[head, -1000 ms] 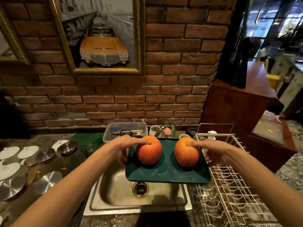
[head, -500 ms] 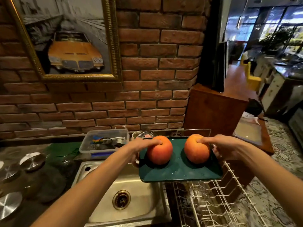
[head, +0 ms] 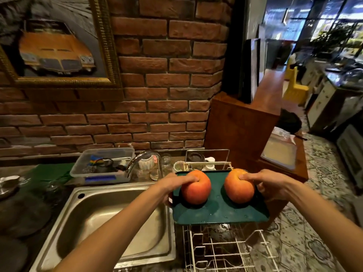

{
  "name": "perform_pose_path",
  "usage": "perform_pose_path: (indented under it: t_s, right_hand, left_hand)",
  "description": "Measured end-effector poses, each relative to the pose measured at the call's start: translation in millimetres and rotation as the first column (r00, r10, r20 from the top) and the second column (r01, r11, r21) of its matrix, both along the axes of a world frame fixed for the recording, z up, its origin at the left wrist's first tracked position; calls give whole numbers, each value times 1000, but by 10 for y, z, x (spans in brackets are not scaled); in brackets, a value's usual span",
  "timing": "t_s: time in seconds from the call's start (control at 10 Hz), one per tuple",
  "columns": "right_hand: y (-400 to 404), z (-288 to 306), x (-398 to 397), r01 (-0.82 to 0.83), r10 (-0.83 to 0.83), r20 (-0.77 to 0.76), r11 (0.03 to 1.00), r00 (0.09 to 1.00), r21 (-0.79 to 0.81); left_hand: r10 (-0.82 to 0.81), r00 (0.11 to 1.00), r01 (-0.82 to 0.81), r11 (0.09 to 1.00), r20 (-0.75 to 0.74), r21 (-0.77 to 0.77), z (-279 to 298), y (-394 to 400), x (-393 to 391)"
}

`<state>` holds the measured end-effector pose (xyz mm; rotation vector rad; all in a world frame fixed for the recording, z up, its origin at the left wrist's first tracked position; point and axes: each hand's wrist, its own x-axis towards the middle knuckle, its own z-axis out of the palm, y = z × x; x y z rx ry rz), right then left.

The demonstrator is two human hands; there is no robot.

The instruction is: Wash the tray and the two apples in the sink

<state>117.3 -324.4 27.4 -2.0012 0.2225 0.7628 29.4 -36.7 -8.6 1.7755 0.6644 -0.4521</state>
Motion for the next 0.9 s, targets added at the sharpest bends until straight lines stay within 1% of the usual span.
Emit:
perform_pose_path:
  t_s: [0.2, 0.4, 0.5, 0.6, 0.7, 0.8, 0.9]
  right_hand:
    - [-141, -148, 67, -30, 30, -10, 1000, 1000, 8]
    - [-153, -176, 69, -50, 50, -16, 999, 999, 7]
    - [-183, -157, 83, -48, 49, -25, 999, 999, 7]
    - [-160, -81, 56, -67, 67, -1, 998, 998, -12]
    - [-150, -11, 28, -67, 76, 116, 995, 990, -75]
    - [-178, 4, 13, -48, 77, 231, 991, 970, -129]
    - [-159, 12, -43, 7, 87, 446, 979, 891, -204]
  left_hand:
    - [14, 1000, -13, 1000, -8, 27, -101, -70, 99]
    - [-70, 994, 77, 994, -86, 80, -88, 3, 144]
    - [-97, 990, 105, 991, -98, 83, -107, 62, 174]
    - [-140, 984, 149, 986, -111, 71, -67, 103, 178]
    - [-176, 979, 184, 980, -106, 81, -37, 166, 173]
    - [-190, 979, 197, 975, -67, 106, -58, 233, 137]
    - [-247, 965, 229, 959, 92, 169, -102, 299, 66]
